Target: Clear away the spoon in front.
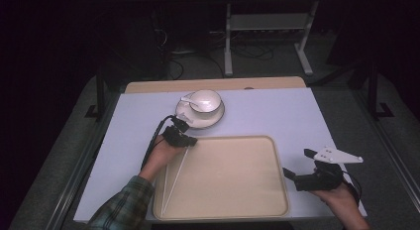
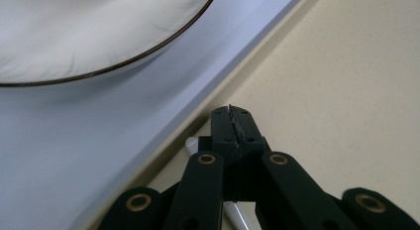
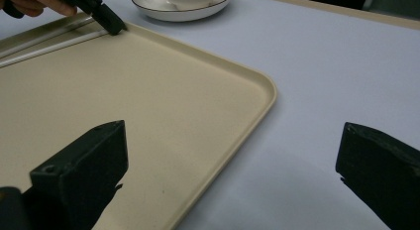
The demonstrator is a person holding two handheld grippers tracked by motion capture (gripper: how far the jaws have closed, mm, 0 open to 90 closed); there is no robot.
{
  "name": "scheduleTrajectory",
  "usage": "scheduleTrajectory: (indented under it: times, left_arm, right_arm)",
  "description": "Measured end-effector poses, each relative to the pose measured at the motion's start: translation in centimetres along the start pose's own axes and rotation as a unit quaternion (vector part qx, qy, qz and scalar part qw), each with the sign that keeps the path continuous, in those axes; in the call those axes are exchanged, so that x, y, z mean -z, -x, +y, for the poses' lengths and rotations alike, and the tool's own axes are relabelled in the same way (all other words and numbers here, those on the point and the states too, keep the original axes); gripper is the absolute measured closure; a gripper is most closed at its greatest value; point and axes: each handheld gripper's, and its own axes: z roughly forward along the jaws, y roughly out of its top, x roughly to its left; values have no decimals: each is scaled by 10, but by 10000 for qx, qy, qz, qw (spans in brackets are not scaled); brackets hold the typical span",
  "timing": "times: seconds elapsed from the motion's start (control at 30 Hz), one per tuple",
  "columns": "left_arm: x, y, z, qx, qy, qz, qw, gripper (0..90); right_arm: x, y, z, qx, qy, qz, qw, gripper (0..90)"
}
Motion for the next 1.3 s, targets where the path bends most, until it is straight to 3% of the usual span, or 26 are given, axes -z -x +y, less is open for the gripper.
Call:
scheduleTrajectory:
  times: [1.03, 1.3]
  left_arm:
    - [32, -20, -39, 307, -6, 260, 9992, 896]
    - [39, -20, -41, 370, 149, 198, 9990, 895]
  right_arm:
    - [0, 0, 0, -25, -3, -12, 10000, 0]
    - [0, -1, 0, -3, 2, 0, 10000, 0]
